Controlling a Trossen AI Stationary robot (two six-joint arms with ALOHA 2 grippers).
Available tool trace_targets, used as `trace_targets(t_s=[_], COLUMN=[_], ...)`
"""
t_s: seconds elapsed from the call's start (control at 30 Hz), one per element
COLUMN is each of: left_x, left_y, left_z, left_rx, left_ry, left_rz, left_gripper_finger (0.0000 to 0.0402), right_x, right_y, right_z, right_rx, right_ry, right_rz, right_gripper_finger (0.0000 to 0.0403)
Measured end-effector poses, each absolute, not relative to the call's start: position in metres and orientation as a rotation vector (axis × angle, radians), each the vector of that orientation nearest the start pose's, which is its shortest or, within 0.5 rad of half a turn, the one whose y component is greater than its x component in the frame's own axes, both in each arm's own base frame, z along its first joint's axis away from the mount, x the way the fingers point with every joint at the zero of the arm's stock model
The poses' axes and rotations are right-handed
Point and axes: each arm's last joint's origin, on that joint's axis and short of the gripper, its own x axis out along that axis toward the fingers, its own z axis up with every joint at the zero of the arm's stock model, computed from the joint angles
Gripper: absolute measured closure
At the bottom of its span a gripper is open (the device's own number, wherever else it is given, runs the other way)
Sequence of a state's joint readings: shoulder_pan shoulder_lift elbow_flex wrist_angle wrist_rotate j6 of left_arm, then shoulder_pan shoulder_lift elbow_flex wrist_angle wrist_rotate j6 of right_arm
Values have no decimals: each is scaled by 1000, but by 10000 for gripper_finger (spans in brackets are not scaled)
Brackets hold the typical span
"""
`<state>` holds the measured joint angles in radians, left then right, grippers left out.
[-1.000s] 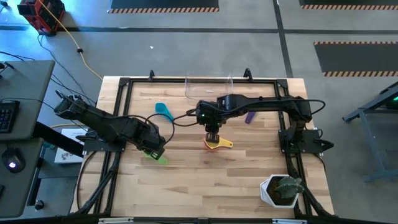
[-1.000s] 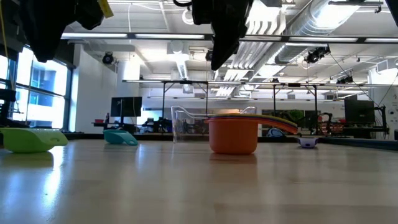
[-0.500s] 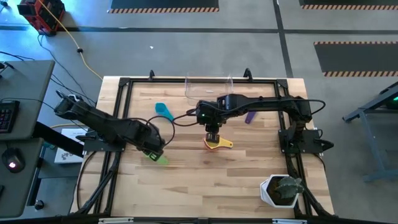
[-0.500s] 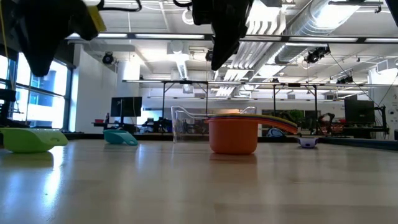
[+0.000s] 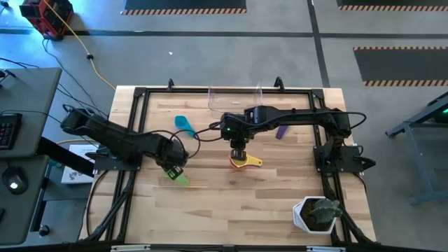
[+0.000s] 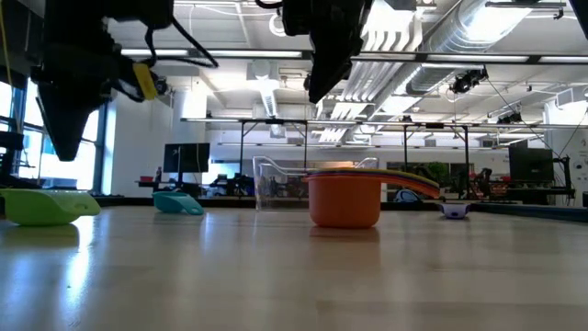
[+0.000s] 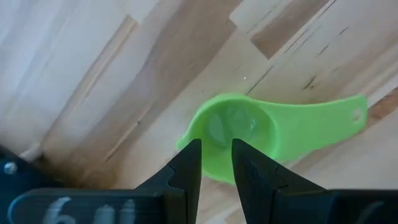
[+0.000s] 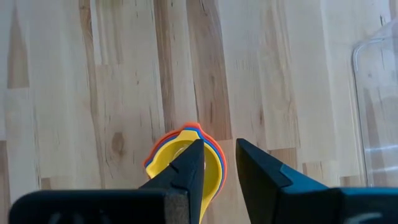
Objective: Nest measuring cups in basket
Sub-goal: Stack the green measuring cup on top of the yellow measuring cup
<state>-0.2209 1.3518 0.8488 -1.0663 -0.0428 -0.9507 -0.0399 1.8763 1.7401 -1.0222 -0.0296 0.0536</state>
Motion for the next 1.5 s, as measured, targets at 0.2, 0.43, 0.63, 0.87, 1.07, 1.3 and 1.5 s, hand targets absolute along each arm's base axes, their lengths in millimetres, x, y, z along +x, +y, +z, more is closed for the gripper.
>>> trace_targets(t_s=[0.2, 0.43, 0.63, 0.87, 1.07, 1.3, 1.5], left_x=[194, 194, 198, 203, 207, 212, 219], left_y=[-31, -27, -28, -29, -29, -30, -31], left_z=[181, 178, 178, 167, 156, 154, 163], left_rx=[-529, -524, -513, -482, -460, -504, -583], left_ry=[1525, 1552, 1519, 1565, 1614, 1568, 1521], left_rz=[604, 528, 484, 481, 508, 518, 570], left_gripper_finger=[321, 321, 321, 321, 325, 385, 391], right_x=[389, 390, 392, 393, 393, 393, 393], right_y=[-15, -15, -15, -19, -26, -30, -30], right_z=[293, 293, 294, 295, 295, 295, 295], right_rx=[90, 89, 89, 94, 142, 151, 169], right_ry=[1157, 1145, 1118, 1101, 1099, 1099, 1098], right_rz=[-41, -41, -41, -49, -89, -100, -110], right_gripper_finger=[318, 318, 318, 318, 318, 318, 318])
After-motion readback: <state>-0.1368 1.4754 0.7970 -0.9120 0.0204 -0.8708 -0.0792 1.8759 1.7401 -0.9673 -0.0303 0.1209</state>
